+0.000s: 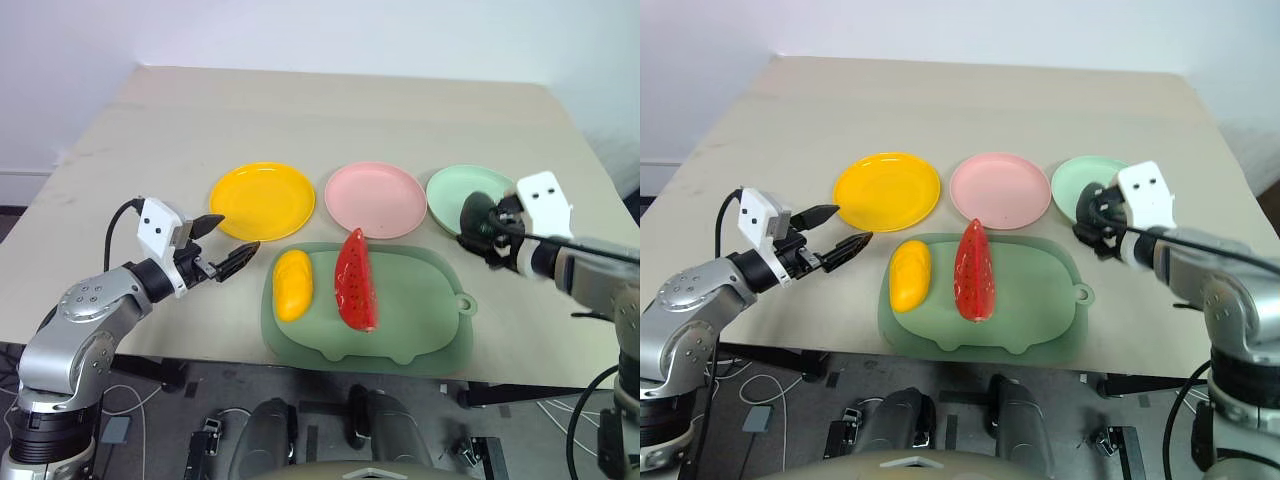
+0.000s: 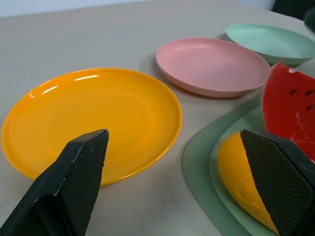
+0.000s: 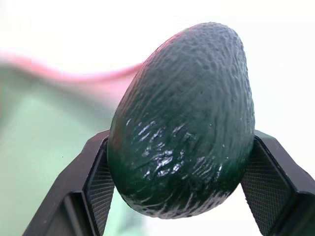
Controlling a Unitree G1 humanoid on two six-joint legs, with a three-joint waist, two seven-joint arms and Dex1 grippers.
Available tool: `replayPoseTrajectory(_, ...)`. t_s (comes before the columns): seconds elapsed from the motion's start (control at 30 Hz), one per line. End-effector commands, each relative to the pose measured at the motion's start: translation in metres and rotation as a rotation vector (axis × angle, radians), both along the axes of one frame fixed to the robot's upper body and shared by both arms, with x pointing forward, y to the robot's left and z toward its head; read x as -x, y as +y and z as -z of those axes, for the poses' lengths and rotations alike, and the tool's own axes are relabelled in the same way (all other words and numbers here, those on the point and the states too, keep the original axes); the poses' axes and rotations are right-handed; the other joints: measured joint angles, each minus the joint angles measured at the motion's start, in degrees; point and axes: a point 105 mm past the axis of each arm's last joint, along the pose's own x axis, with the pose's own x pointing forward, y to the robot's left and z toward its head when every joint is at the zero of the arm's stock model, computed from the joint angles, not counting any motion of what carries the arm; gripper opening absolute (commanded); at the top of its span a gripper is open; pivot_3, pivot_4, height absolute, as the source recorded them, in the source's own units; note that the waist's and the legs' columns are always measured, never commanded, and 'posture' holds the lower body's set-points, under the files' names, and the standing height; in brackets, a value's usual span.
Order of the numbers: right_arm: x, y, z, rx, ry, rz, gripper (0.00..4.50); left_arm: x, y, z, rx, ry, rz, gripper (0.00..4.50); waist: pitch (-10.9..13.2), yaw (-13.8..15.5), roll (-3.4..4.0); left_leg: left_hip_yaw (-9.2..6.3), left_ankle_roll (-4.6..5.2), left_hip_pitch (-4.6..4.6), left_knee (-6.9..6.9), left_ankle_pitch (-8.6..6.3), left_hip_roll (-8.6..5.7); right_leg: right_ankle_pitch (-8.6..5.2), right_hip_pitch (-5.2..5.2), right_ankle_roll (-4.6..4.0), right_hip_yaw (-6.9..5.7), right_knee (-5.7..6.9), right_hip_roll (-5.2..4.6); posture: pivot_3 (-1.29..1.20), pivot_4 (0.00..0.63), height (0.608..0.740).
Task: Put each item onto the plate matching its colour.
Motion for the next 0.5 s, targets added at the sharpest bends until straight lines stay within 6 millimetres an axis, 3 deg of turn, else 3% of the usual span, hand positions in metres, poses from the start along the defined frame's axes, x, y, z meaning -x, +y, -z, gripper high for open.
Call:
replayPoseTrajectory(0.03, -0.037, -0.029, -0.001, 0.083, -0.048, 0.071, 3.22, 0.001, -0.002, -0.017, -0.006, -0.073, -0.005, 4.50, 0.00, -0.62, 0.00, 0.00, 0.00, 0.01, 0.01, 0.00, -0.01, 0.01, 0.01, 0.01, 0.00, 0.01, -0.01, 0.00, 0.150, 0.740)
replayPoseTrajectory(0.2, -0.073, -0.042, 0.010, 0.150, -0.058, 0.068, 3.22, 0.003, -0.004, -0.017, -0.001, -0.082, -0.017, 4.50, 0.02, -0.89, 0.03, 0.04, 0.00, -0.04, -0.02, 0.01, -0.01, 0.02, -0.06, 0.02, 0.01, 0.02, -0.01, 0.00, 0.150, 0.740)
replayPoseTrajectory(0.3, -0.082, -0.047, 0.011, 0.161, -0.059, 0.065, 3.22, 0.005, -0.004, -0.016, 0.002, -0.085, -0.026, 4.50, 0.02, -1.08, 0.03, 0.06, 0.00, -0.04, -0.02, 0.01, 0.00, 0.02, -0.07, 0.03, 0.01, 0.01, -0.01, 0.00, 0.150, 0.740)
replayPoseTrajectory(0.43, -0.079, -0.045, -0.003, 0.184, -0.076, 0.009, 4.47, 0.009, -0.001, -0.016, 0.006, -0.083, -0.044, 4.50, 0.03, -0.96, 0.04, 0.05, -0.01, -0.04, -0.02, 0.01, 0.06, 0.02, -0.08, 0.03, 0.01, 0.02, -0.02, 0.00, 0.150, 0.740)
replayPoseTrajectory(0.5, -0.072, -0.041, -0.013, 0.188, -0.090, -0.021, 4.47, 0.010, 0.000, -0.016, 0.005, -0.081, -0.048, 4.50, 0.05, -0.82, 0.08, 0.06, -0.01, -0.04, -0.01, 0.01, 0.07, 0.02, -0.08, 0.03, 0.01, 0.03, -0.04, 0.00, 0.150, 0.740)
